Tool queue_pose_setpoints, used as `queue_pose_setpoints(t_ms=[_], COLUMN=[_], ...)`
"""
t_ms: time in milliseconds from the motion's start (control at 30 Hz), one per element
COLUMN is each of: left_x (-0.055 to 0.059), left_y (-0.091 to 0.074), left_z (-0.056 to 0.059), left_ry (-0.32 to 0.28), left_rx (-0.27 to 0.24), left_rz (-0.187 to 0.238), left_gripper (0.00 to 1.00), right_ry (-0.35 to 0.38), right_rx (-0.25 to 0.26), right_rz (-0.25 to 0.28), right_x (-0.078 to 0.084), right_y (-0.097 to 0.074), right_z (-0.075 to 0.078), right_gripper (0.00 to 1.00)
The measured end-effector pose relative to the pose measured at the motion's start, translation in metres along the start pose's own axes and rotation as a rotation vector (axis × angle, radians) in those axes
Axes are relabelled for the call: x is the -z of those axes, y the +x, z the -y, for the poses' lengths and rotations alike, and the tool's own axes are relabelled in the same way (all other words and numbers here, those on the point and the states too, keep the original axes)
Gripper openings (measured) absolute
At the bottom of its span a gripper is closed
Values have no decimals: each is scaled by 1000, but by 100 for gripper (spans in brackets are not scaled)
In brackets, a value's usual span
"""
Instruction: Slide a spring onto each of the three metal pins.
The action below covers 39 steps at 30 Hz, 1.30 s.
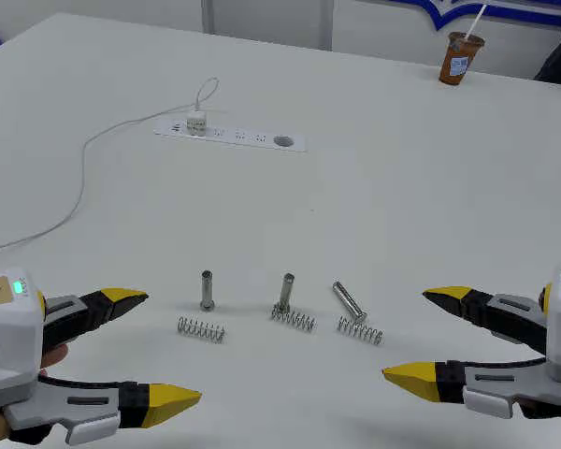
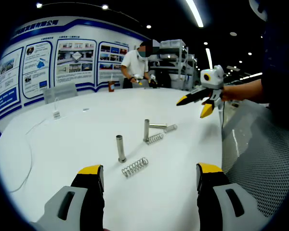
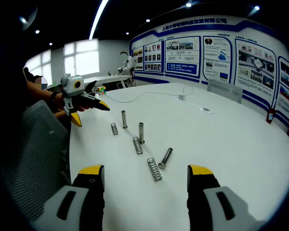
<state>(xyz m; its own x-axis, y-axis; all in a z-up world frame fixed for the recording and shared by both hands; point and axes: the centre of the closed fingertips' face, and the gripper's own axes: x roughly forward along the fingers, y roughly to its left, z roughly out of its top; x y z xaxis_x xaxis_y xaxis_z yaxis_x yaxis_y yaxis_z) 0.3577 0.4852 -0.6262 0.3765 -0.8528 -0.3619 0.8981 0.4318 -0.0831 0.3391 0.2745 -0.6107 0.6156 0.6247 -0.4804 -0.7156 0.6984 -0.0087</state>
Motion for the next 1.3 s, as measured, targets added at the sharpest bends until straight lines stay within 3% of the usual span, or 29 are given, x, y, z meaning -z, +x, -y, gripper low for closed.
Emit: queue_pose_setpoints(t_ms=[633,900,1300], left_x=[1,-4,-3], left_y=[0,-1,-3], left_z=[0,-1,0], left_ry=[-5,3,5], left_rx=[-9,-16,-14], left_rz=[-5,4,15], left_gripper=[80,80,80], right_ry=[30,57,76], right_rx=[12,32,86], right_rz=[-17,-18,-74], right_x=[4,-5,-9], right_y=[0,-3,-3], right_z=[6,9,18], right_gripper=[68,60,46])
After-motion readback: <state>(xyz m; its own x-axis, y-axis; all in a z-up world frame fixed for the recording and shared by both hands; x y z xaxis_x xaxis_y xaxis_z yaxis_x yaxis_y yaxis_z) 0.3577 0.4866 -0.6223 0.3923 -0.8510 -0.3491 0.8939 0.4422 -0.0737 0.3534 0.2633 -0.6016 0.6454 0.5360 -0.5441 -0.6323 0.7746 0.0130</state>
